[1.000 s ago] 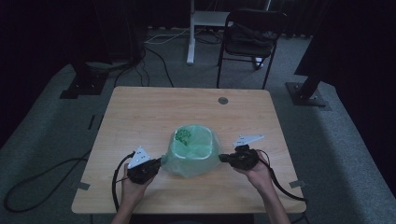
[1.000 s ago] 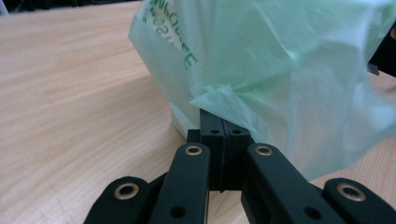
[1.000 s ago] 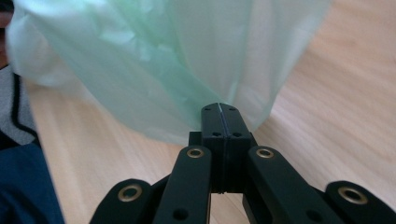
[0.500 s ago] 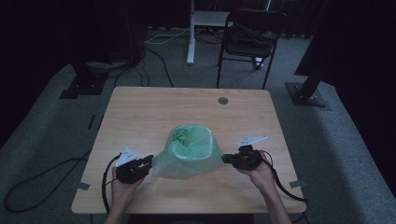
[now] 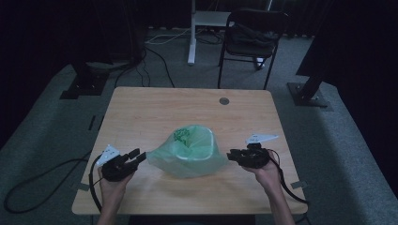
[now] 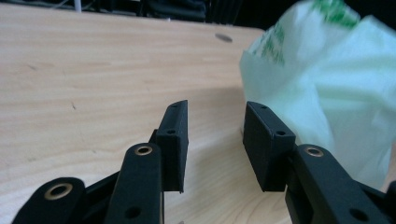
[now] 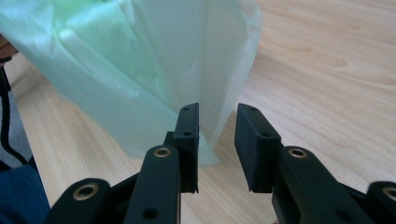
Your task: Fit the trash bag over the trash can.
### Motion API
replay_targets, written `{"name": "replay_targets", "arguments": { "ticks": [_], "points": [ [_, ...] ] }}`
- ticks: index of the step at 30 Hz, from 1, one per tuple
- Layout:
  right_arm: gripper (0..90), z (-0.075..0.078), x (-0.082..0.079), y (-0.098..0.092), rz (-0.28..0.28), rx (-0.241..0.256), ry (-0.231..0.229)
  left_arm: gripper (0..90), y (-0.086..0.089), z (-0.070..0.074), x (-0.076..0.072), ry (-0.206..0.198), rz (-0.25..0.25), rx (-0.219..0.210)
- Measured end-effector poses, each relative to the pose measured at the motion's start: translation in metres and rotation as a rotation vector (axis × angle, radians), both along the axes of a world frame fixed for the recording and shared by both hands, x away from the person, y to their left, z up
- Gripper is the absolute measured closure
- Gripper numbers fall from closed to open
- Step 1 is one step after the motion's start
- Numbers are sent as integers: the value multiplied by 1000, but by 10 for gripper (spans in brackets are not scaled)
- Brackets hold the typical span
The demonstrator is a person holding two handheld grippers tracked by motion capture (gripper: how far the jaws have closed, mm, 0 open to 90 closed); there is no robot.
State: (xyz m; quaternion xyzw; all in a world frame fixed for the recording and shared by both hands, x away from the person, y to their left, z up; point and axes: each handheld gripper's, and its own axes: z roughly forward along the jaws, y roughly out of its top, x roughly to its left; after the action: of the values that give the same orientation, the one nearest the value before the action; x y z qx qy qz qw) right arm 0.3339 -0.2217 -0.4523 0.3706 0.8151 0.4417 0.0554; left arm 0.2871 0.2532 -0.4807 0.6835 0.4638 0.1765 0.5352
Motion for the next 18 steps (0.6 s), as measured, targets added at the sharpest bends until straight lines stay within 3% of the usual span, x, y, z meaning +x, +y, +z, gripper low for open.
{"name": "replay_targets", "arguments": {
  "ticks": [3,5,7,18],
  "points": [
    [683,2,-2,2,20,9,-20,598,10,3,1,0,38,-10],
    [678,3,-2,5,27,5,-23,599,17,3,2,10,53,-45],
    [672,2,-2,7,37,5,-32,596,18,6,2,0,36,-66],
    [620,-1,-1,14,56,7,-56,581,-10,30,15,-51,-109,-53]
  ]
}}
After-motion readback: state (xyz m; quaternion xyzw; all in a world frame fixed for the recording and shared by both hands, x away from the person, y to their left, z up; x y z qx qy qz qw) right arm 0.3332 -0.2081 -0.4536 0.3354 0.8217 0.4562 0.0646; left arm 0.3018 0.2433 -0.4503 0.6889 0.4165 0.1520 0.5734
